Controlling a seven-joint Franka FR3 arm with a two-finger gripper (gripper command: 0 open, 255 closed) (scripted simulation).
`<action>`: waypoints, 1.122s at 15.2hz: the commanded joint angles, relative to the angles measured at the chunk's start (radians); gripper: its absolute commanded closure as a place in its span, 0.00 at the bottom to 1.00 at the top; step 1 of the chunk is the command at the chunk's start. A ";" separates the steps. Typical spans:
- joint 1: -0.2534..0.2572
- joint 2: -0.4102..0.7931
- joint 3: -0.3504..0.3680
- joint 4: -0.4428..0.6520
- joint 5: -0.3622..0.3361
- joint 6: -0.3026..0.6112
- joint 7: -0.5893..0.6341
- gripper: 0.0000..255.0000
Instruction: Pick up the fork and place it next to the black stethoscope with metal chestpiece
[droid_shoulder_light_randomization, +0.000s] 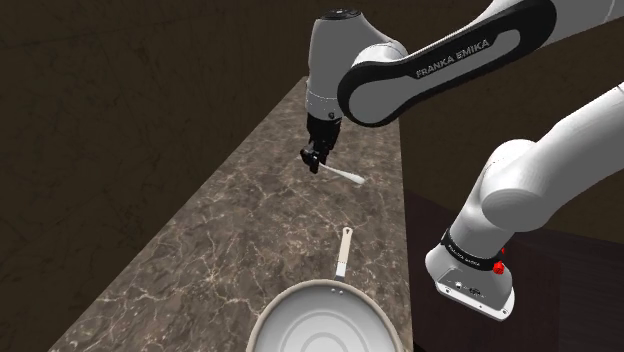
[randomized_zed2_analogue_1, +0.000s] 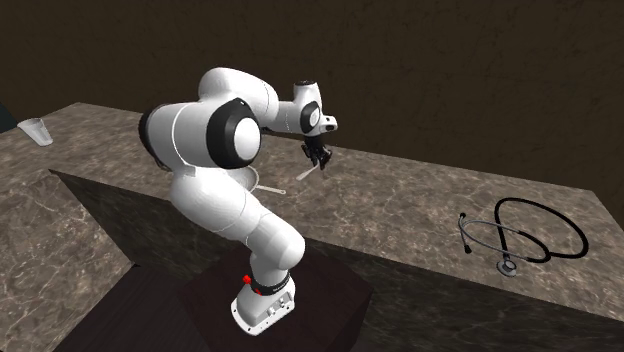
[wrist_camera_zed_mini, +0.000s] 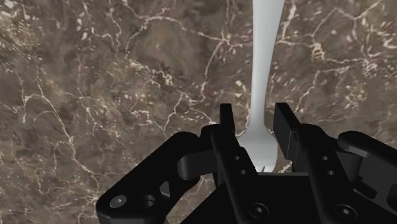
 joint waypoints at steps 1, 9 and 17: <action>0.000 -0.007 -0.004 0.014 0.001 -0.021 -0.004 1.00; -0.106 0.130 -0.126 0.114 -0.075 0.024 -0.169 1.00; -0.188 0.309 -0.227 0.287 -0.117 0.039 -0.319 1.00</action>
